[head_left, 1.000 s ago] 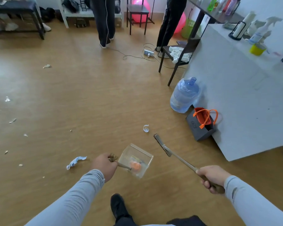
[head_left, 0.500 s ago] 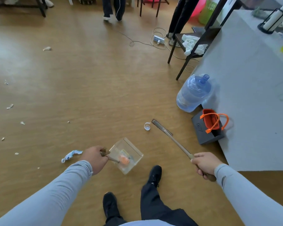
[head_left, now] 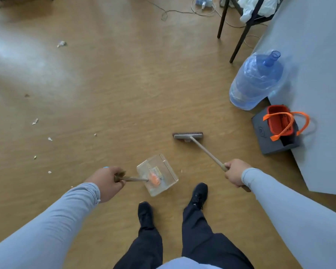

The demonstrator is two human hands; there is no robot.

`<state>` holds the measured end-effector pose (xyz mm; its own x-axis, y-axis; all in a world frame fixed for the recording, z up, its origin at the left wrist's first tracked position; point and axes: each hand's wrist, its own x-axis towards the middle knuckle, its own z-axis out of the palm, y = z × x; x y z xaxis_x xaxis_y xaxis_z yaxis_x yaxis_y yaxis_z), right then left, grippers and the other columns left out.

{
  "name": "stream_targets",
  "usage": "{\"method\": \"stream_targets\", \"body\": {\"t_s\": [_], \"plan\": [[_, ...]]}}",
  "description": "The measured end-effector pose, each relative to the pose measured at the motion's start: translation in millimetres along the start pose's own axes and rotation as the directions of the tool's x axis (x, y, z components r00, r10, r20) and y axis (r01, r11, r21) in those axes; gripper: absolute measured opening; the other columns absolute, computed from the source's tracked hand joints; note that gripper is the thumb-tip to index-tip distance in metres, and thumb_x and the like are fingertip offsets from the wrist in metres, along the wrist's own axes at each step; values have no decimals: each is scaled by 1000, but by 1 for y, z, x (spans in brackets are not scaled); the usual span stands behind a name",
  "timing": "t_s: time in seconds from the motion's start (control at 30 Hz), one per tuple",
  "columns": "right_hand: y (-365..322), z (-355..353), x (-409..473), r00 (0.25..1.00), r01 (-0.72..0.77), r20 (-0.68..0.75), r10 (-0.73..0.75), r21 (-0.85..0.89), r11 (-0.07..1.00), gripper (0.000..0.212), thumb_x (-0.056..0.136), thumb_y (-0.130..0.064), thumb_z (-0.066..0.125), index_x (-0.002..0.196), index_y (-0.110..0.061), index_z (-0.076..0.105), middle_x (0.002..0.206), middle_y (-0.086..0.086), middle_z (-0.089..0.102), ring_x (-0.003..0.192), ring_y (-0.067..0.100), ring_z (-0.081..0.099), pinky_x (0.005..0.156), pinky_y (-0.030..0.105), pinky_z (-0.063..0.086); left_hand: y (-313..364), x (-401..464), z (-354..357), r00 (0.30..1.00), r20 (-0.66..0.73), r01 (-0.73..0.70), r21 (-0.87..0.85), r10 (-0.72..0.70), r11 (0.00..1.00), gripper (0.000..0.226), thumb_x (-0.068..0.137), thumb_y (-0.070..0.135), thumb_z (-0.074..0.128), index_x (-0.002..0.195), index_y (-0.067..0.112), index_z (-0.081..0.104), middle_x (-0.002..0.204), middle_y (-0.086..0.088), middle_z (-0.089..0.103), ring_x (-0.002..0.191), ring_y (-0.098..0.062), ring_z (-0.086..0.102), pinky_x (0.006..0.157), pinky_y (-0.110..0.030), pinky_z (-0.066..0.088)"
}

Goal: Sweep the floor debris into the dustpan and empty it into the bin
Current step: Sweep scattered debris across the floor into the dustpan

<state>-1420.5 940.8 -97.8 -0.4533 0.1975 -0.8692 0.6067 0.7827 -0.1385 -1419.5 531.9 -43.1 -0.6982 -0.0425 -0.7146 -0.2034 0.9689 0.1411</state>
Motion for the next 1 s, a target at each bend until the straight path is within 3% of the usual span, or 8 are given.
{"method": "stream_targets", "body": {"t_s": [0.1, 0.27, 0.37, 0.43, 0.63, 0.7, 0.8, 1.0], "plan": [[24, 29, -22, 998, -42, 37, 41, 15, 999, 52, 96, -11, 50, 146, -25, 50, 98, 8, 66, 68, 25, 61, 65, 34, 59, -7, 12, -9, 999, 35, -20, 41, 19, 999, 28, 93, 33, 62, 121, 30, 63, 96, 11, 63, 87, -13, 60, 79, -25, 46], [44, 78, -74, 992, -105, 85, 95, 129, 986, 57, 95, -14, 49, 150, -26, 45, 106, 2, 66, 66, 20, 60, 58, 29, 58, -25, 30, -12, 994, 55, -103, 94, 98, 990, 29, 92, 34, 61, 121, 30, 64, 102, 10, 68, 92, -16, 63, 83, -24, 49], [40, 101, -101, 984, -172, 102, 147, 309, 935, 55, 95, -14, 53, 149, -23, 46, 75, 5, 64, 51, 18, 49, 46, 25, 45, -39, 43, -7, 986, 87, -150, 127, 140, 980, 31, 91, 36, 60, 121, 32, 64, 103, 9, 68, 93, -17, 65, 86, -27, 52], [35, 117, -118, 976, -217, 102, 192, 449, 867, 53, 95, -15, 55, 147, -22, 48, 60, 9, 57, 45, 18, 45, 44, 24, 40, -48, 52, -4, 983, 100, -168, 133, 155, 977, 32, 89, 38, 60, 121, 34, 64, 105, 8, 69, 94, -19, 66, 87, -31, 55], [-7, 164, -139, 949, -272, 113, 294, 764, 585, 47, 98, -12, 52, 144, -22, 49, 58, 7, 55, 44, 14, 43, 42, 22, 35, -58, 71, 10, 964, 161, -241, 195, 211, 951, 36, 91, 38, 55, 126, 32, 60, 105, 7, 69, 92, -19, 66, 85, -34, 57], [-30, 181, -132, 943, -273, 122, 309, 814, 513, 38, 99, -12, 49, 134, -25, 54, 60, 8, 53, 44, 14, 42, 42, 22, 35, -55, 79, 13, 960, 165, -260, 226, 227, 939, 37, 92, 36, 53, 128, 31, 58, 107, 6, 69, 93, -21, 66, 83, -32, 56], [-64, 209, -113, 932, -303, 165, 321, 841, 448, 20, 97, -6, 44, 108, -9, 60, 60, 10, 48, 42, 16, 39, 44, 23, 31, -48, 88, 12, 958, 148, -277, 274, 244, 921, 38, 95, 34, 52, 132, 28, 55, 113, 3, 68, 99, -23, 65, 80, -31, 52], [-96, 237, -86, 948, -317, 226, 222, 689, 651, 16, 92, 0, 44, 96, -10, 55, 53, 8, 51, 42, 19, 49, 45, 29, 47, -44, 86, 18, 962, 128, -269, 312, 240, 911, 40, 98, 35, 49, 137, 27, 52, 117, 3, 67, 91, -21, 60, 72, -28, 46]]}}
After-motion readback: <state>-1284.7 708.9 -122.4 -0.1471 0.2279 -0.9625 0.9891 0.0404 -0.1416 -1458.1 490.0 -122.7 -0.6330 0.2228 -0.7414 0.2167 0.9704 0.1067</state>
